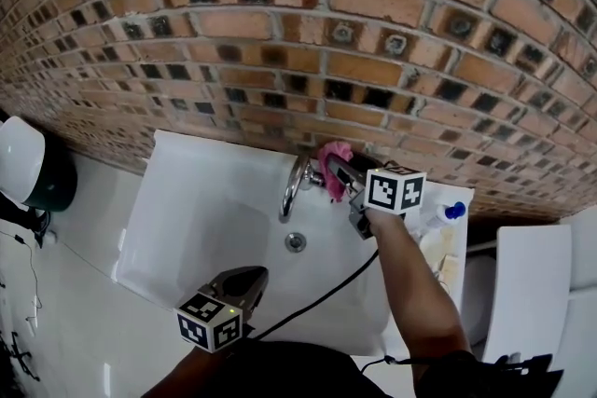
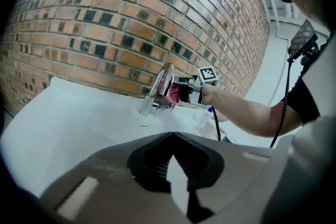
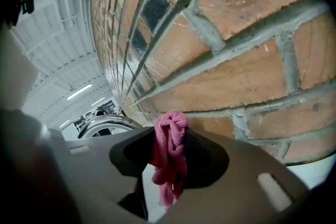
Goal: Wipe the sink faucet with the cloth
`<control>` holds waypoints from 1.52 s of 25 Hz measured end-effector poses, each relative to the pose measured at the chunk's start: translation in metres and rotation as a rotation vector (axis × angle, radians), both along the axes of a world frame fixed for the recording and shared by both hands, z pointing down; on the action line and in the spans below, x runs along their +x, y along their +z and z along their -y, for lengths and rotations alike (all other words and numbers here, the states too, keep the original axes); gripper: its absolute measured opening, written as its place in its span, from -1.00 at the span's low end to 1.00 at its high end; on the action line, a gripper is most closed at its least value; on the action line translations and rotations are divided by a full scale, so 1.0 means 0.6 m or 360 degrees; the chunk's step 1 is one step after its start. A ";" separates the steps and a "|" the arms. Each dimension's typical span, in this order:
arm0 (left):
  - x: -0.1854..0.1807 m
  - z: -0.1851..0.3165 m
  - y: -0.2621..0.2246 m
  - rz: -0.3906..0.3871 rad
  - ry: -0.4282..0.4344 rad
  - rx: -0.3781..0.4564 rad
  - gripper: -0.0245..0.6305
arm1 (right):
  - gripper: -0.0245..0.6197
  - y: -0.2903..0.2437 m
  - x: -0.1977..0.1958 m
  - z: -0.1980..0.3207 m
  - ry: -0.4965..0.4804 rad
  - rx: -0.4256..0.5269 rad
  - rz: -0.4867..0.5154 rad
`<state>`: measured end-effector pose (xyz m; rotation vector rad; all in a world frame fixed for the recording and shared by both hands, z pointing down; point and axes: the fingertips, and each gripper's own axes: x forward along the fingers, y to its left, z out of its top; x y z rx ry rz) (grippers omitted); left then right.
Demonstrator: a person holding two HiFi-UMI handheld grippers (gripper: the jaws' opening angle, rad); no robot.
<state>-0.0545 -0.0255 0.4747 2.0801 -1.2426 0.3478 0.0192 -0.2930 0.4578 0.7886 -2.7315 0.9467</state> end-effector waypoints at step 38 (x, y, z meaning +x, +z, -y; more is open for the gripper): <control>-0.018 -0.034 -0.017 -0.0121 0.0098 0.0066 -0.91 | -0.49 -0.135 -0.107 -0.056 -0.0306 0.0438 -0.0373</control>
